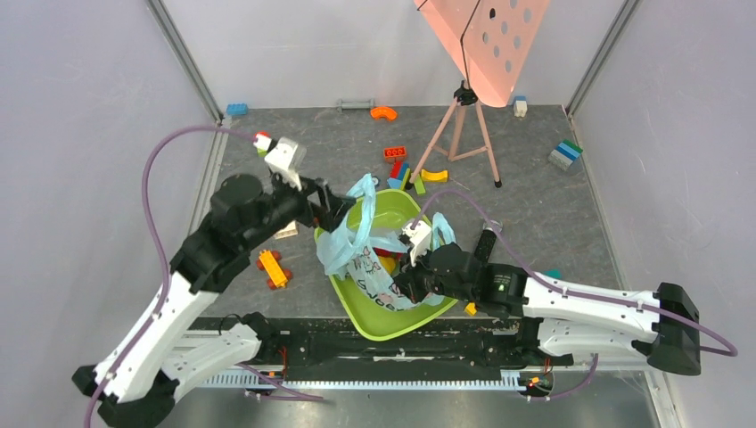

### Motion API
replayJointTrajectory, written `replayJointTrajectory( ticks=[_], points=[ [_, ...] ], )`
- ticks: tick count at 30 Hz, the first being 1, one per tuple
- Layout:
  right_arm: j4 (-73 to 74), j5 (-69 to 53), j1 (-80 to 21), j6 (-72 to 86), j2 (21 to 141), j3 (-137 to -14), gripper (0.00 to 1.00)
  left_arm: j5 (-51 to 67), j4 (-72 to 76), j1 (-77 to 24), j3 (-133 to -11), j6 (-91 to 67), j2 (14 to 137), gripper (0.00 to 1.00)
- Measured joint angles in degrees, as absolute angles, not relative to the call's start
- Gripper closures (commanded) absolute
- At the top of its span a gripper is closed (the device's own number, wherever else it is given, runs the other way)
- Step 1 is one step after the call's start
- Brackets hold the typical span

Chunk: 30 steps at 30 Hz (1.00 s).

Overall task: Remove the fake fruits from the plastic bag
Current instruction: Adjust the plastic bag in the bin.

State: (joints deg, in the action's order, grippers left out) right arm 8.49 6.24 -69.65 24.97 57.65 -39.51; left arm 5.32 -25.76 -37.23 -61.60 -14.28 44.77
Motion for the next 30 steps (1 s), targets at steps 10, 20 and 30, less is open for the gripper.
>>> replayJointTrajectory(
  ticks=[10,20,30],
  points=[
    [6.74,6.31,-69.65,24.84,59.35,-39.51,0.98,-11.38,-44.99,-37.04,-66.50,-19.70,47.64,0.00],
    [5.87,6.35,-69.65,24.82,59.72,-39.53,0.98,-9.63,-46.63,-37.08,-74.78,-19.51,44.34,0.00],
    [5.63,8.86,-69.65,25.61,59.75,-39.53,1.00,2.90,-48.73,-37.08,-89.27,-20.23,54.94,0.04]
  ],
)
